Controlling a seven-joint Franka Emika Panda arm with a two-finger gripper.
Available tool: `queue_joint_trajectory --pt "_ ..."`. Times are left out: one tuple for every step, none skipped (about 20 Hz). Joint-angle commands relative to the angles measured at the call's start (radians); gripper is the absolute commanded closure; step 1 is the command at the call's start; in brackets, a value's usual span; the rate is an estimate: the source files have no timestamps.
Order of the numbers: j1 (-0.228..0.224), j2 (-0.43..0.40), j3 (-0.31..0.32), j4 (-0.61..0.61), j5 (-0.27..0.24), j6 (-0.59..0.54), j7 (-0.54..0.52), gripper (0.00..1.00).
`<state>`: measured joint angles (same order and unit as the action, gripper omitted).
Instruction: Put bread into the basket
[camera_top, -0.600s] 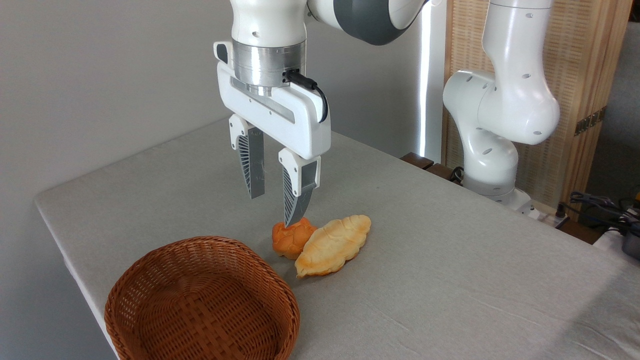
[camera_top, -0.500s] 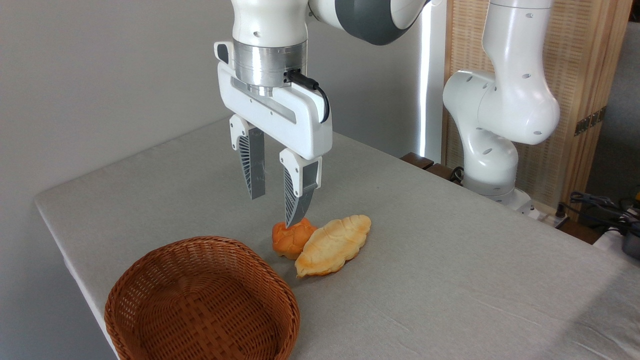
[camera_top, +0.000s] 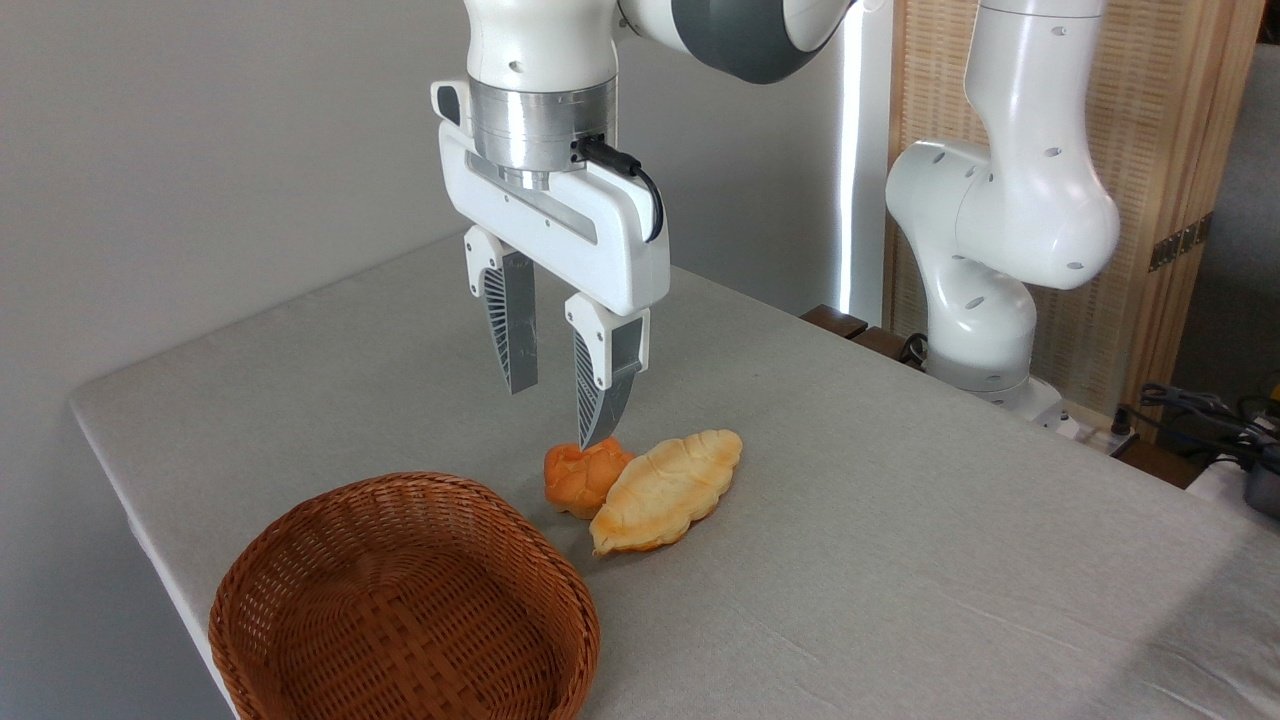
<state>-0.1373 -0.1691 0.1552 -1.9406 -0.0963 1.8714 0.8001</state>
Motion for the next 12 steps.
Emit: queue_joint_trajectory --pt "-0.011 -0.013 0.006 0.011 -0.013 -0.031 -0.005 0.0" --pt "-0.013 -0.015 0.006 0.011 -0.014 -0.031 -0.005 0.0" --pt "-0.015 -0.015 0.006 0.009 -0.014 -0.031 -0.002 0.0" --pt "-0.015 -0.015 0.006 0.008 -0.016 -0.031 0.002 0.0" --pt "-0.018 -0.015 0.006 0.0 -0.016 -0.031 0.004 0.0" --pt "-0.022 -0.014 0.004 -0.003 -0.016 -0.031 0.004 0.0" --pt "-0.039 -0.013 0.004 -0.017 -0.016 -0.031 0.002 0.0" --pt "-0.047 -0.013 0.004 -0.02 -0.016 -0.031 0.002 0.0" --pt "-0.06 -0.013 0.004 -0.02 -0.016 -0.029 0.002 0.0" --pt "-0.07 -0.012 0.004 -0.02 -0.016 -0.029 0.002 0.0" --pt "-0.086 -0.006 0.004 -0.021 -0.016 -0.029 0.002 0.0" --pt "-0.102 -0.001 0.004 -0.026 -0.016 -0.029 0.004 0.0"
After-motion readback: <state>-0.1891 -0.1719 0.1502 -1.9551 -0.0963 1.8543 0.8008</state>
